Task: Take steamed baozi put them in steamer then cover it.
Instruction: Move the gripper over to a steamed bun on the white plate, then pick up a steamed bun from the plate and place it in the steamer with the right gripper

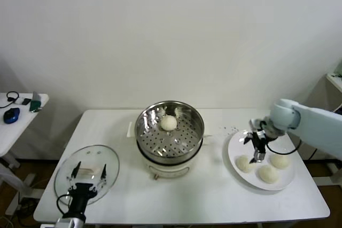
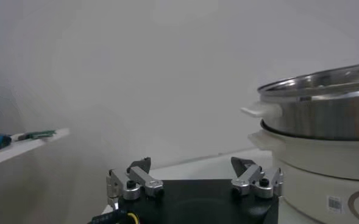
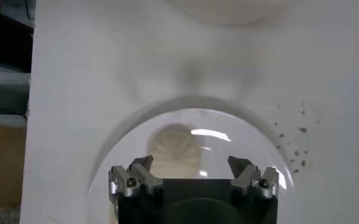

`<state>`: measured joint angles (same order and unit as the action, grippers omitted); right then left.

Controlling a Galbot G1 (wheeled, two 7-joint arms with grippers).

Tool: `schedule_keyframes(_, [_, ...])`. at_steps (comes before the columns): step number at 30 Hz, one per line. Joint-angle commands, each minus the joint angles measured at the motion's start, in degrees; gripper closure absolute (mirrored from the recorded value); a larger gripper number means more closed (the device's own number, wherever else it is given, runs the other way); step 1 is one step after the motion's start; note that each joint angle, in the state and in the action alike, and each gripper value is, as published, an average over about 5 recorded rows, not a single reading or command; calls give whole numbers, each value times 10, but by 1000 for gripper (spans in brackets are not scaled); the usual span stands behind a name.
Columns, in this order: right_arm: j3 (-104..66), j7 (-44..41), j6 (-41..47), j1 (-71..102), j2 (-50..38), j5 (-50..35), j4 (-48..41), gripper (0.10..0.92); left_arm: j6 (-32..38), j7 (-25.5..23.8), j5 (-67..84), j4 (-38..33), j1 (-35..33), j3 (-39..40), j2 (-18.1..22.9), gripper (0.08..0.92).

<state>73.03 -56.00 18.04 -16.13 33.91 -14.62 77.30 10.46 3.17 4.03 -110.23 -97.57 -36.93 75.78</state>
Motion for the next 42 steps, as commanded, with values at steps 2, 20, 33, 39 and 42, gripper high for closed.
schedule_keyframes(2, [-60,4,9,84,7,35,-39,203,1,0,-3,3,-2,1,4,177])
schedule_keyframes(20, [-56,-11,-6,88,56,27,-88,232,1,1,-13,10,1,2,10,177])
schedule_keyframes(33, [-35,-10,-4,42,45,-24,-78,338,5,2,-26,7,-1,4,18,177])
schedule_keyframes(39, [58,-11,-1,-115,40,-123,-71,341,7,3,-26,7,-4,5,18,177])
schedule_keyframes(42, [127,-16,-4,-224,61,-173,-75,345,6,0,-27,2,-8,8,18,177])
